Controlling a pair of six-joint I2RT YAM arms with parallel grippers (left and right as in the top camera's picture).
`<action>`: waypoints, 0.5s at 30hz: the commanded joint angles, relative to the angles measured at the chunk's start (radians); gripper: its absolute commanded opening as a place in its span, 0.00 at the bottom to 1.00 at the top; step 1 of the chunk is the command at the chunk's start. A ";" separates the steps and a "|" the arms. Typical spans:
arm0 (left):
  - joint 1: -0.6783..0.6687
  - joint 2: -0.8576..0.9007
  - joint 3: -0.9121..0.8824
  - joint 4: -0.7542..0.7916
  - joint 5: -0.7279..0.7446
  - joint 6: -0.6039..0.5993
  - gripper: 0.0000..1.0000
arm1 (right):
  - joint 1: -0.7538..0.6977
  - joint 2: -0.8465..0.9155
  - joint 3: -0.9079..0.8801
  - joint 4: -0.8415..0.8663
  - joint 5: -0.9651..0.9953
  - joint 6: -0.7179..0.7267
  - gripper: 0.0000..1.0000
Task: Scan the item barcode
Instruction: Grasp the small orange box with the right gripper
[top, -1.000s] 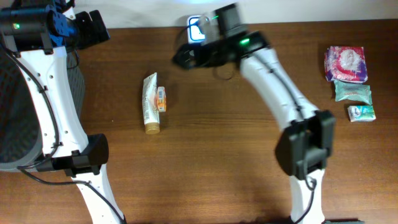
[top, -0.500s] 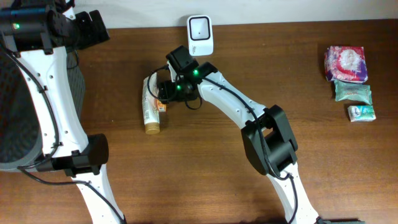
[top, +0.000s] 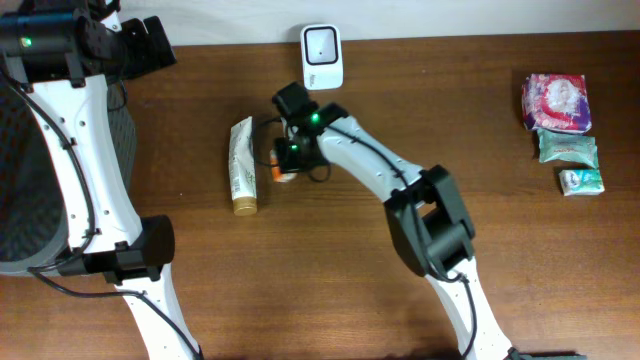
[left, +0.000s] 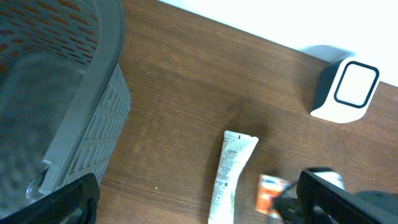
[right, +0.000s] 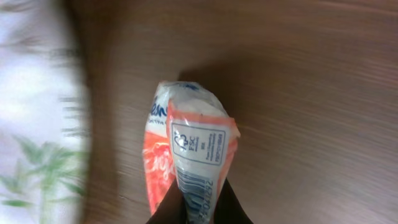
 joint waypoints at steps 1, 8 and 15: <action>0.002 -0.019 0.009 -0.001 -0.008 0.011 0.99 | -0.076 -0.135 0.048 -0.115 0.222 -0.002 0.04; 0.002 -0.019 0.009 -0.001 -0.008 0.011 0.99 | -0.080 -0.127 -0.068 -0.337 0.679 0.011 0.04; 0.002 -0.019 0.009 -0.001 -0.008 0.011 0.99 | -0.087 -0.130 -0.134 -0.258 0.470 0.006 0.32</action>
